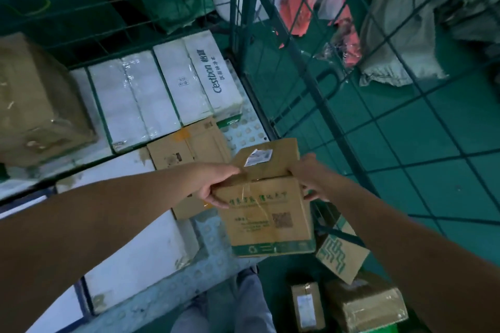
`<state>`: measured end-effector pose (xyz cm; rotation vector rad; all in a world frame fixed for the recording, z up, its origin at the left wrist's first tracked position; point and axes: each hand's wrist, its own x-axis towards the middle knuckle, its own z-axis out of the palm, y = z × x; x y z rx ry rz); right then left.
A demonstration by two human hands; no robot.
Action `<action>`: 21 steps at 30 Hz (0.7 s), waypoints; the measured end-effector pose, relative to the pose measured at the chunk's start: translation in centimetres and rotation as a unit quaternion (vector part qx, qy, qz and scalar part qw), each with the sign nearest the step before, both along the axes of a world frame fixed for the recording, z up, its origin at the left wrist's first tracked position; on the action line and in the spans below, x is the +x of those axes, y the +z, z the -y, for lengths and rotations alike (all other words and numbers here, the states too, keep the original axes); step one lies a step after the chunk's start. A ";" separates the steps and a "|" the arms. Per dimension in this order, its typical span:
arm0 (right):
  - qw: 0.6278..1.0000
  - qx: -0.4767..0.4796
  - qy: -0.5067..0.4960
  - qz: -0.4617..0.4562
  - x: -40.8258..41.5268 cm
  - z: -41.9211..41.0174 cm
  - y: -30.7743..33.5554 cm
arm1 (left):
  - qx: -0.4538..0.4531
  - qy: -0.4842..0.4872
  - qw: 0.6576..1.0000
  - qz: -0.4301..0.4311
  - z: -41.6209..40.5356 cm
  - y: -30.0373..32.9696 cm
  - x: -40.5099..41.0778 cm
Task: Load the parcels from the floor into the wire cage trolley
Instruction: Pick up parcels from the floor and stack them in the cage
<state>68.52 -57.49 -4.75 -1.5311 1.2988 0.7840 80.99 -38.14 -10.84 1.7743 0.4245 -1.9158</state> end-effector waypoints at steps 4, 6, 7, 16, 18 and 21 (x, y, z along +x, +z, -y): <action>0.994 -0.044 0.091 0.032 5.3 2.0 -0.5 | -0.004 0.116 0.993 -0.004 0.4 -0.4 0.7; 0.993 -0.058 0.095 0.048 6.7 2.8 -1.3 | -0.010 0.164 0.986 0.006 0.9 -0.5 1.1; 0.992 -0.061 0.094 0.060 7.1 3.1 -1.8 | -0.014 0.180 0.983 0.008 1.2 -0.5 1.3; 0.997 -0.010 0.065 0.037 6.1 5.5 -6.5 | -0.036 0.256 0.964 0.066 3.4 -5.0 -1.6; 0.996 -0.037 0.056 0.050 5.3 6.0 -8.1 | -0.047 0.270 0.958 0.081 3.9 -6.1 -2.6; 0.992 -0.063 0.060 0.091 4.2 6.1 -10.2 | -0.043 0.291 0.951 0.093 4.4 -7.5 -4.0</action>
